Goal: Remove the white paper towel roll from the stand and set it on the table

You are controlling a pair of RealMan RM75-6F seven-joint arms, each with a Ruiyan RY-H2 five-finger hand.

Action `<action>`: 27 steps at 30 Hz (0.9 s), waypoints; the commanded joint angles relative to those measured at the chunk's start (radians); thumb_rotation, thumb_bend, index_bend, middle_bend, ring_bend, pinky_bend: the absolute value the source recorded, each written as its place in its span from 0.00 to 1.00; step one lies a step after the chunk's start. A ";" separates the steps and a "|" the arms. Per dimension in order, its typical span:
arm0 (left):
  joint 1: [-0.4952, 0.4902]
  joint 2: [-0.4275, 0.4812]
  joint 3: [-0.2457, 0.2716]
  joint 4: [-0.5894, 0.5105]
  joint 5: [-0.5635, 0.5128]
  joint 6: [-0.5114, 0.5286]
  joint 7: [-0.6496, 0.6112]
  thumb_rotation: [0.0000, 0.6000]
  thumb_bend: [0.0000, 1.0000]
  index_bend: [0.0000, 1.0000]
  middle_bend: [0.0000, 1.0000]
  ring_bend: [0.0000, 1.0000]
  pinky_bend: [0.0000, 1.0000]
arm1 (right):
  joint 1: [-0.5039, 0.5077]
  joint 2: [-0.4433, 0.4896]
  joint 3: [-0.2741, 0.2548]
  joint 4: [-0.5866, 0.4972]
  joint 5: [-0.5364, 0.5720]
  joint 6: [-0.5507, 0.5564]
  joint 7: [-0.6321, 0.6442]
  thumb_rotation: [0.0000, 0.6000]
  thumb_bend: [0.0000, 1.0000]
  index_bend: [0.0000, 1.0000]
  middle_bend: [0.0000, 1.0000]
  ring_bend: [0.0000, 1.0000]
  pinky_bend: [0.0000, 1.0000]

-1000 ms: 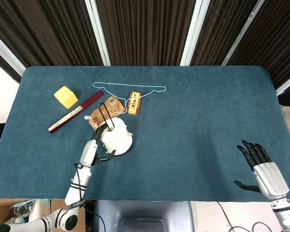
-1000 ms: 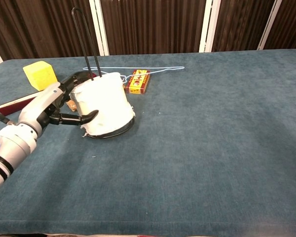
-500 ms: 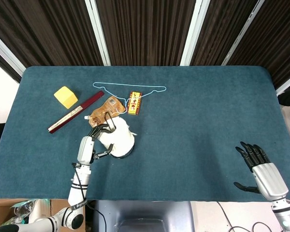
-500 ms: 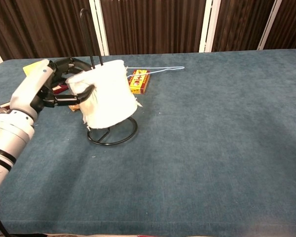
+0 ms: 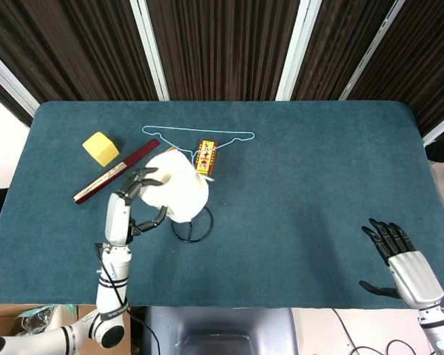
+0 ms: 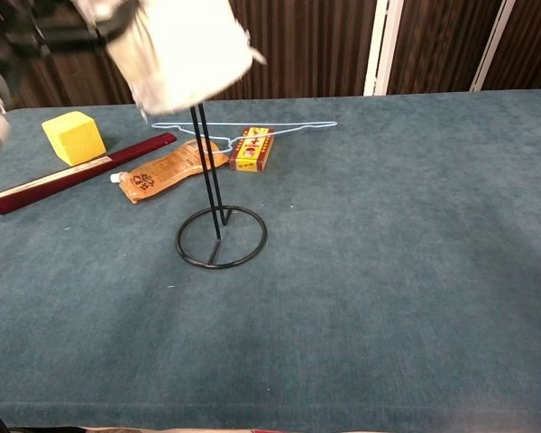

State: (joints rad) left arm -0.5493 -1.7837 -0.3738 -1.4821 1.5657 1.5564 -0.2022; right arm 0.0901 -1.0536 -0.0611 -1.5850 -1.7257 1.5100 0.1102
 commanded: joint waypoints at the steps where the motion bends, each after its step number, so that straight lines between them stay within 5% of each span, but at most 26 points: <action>1: -0.019 0.066 -0.062 -0.084 0.019 0.029 0.071 1.00 0.65 0.84 0.85 0.82 0.88 | -0.002 0.002 -0.001 0.002 -0.002 0.004 0.005 1.00 0.06 0.00 0.00 0.00 0.00; 8: 0.000 0.203 -0.138 -0.213 0.007 0.056 0.113 1.00 0.65 0.84 0.85 0.82 0.88 | -0.006 0.005 -0.001 0.005 -0.001 0.010 0.011 1.00 0.06 0.00 0.00 0.00 0.00; 11: 0.032 0.243 -0.126 -0.207 -0.006 0.070 0.093 1.00 0.65 0.84 0.85 0.82 0.88 | -0.007 0.005 -0.002 0.003 -0.003 0.013 0.011 1.00 0.06 0.00 0.00 0.00 0.00; 16: 0.093 0.244 -0.055 -0.056 -0.036 0.098 0.006 1.00 0.65 0.84 0.85 0.82 0.88 | -0.008 0.003 -0.004 -0.001 -0.007 0.010 0.002 1.00 0.06 0.00 0.00 0.00 0.00; 27: 0.152 0.071 0.121 0.404 -0.081 0.044 -0.235 1.00 0.63 0.84 0.84 0.82 0.88 | -0.012 -0.004 -0.004 -0.007 0.001 0.006 -0.017 1.00 0.06 0.00 0.00 0.00 0.00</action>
State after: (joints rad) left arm -0.4209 -1.6426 -0.3180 -1.1934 1.4946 1.6210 -0.3689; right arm 0.0780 -1.0569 -0.0650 -1.5913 -1.7256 1.5171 0.0937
